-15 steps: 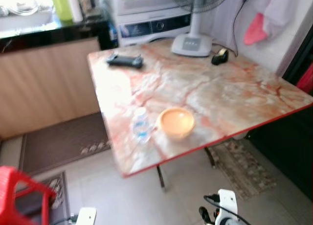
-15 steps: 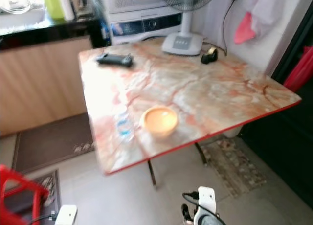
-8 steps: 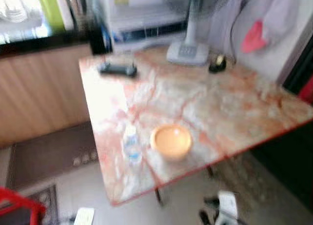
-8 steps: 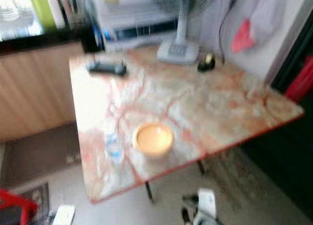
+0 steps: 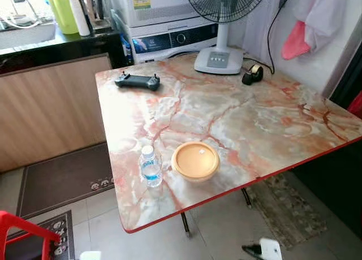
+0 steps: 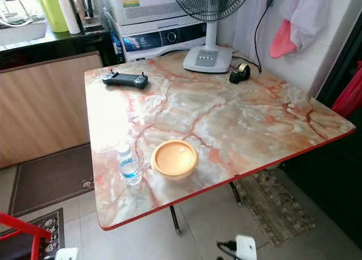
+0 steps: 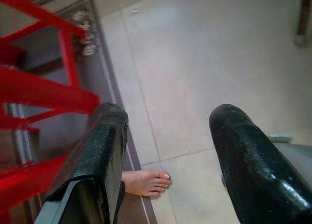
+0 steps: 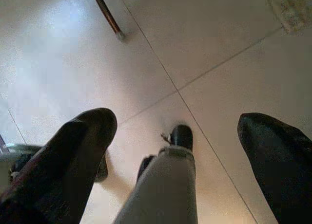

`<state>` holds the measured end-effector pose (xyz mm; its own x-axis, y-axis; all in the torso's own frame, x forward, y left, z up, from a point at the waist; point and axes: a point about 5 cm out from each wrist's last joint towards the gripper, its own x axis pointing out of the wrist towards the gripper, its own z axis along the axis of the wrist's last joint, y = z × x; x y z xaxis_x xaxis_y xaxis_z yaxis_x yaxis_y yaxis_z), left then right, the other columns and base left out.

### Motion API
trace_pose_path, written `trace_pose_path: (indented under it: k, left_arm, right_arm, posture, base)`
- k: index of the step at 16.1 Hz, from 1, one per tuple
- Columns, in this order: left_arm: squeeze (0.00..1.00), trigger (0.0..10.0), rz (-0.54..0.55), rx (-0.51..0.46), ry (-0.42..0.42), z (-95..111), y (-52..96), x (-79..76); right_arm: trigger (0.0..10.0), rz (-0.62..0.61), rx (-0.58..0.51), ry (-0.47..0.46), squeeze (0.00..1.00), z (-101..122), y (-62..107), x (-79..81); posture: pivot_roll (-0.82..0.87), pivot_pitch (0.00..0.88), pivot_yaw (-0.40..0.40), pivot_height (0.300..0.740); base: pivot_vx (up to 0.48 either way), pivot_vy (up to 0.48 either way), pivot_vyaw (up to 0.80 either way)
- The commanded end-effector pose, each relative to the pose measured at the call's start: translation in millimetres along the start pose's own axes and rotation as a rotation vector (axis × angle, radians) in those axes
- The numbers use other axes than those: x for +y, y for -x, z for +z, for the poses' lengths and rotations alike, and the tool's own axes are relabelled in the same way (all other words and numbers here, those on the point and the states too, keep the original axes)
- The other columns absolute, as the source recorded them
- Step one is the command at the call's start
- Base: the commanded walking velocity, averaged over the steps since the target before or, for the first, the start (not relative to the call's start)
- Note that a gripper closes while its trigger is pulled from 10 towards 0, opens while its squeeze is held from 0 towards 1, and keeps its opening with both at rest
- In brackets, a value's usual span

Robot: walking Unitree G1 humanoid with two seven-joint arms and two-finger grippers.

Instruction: Restocking fridge

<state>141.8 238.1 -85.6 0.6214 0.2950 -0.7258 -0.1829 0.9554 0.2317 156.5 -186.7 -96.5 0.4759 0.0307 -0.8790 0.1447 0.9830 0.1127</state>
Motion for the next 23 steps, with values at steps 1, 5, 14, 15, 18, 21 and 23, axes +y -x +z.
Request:
trace_pose_path:
  k: [1,5,14,15,18,21,23]
  left_arm:
    - [0.00,10.0,0.051,-0.117,0.011,10.9,0.9,7.5]
    - [0.00,10.0,0.248,-0.551,0.041,75.1,13.9,55.6]
    - [0.00,10.0,-0.285,-1.417,-0.075,334.7,140.0,-7.5]
    - [0.00,10.0,-0.355,-1.412,-0.071,343.2,147.9,-15.6]
    - [0.00,10.0,-0.632,-1.288,-0.307,353.4,185.2,-46.3]
    - [0.00,10.0,-0.617,-0.977,-0.195,352.0,183.1,-43.4]
    - [0.00,10.0,-0.684,-0.869,-0.255,346.6,187.3,-48.0]
  right_arm:
    - [10.0,0.010,-0.014,0.012,0.00,1.2,-0.2,1.9]
    - [10.0,0.013,0.003,0.022,0.00,-9.1,1.5,-0.7]
    - [10.0,0.012,0.019,0.066,0.00,-11.4,3.2,-8.1]
    - [10.0,0.012,0.018,0.064,0.00,-11.4,3.3,-8.2]
    - [10.0,0.008,0.014,0.060,0.00,-12.1,3.4,-8.3]
    - [10.0,0.007,0.017,0.067,0.00,-11.7,3.3,-8.2]
    - [10.0,0.009,0.019,0.075,0.00,-10.6,3.1,-8.2]
  posture:
    - [0.16,0.005,0.026,0.740]
    - [0.18,0.027,0.011,0.740]
    - [0.18,0.077,-0.005,0.740]
    - [0.18,0.077,-0.004,0.740]
    - [0.16,0.073,0.012,0.740]
    - [0.17,0.071,0.014,0.740]
    - [0.18,0.067,0.014,0.740]
  base:
    - [0.000,0.000,0.00]
    - [0.000,0.000,0.00]
    - [0.000,0.000,0.00]
    - [0.000,0.000,0.00]
    - [0.000,0.000,0.00]
    - [0.000,0.000,0.00]
    - [0.000,0.000,0.00]
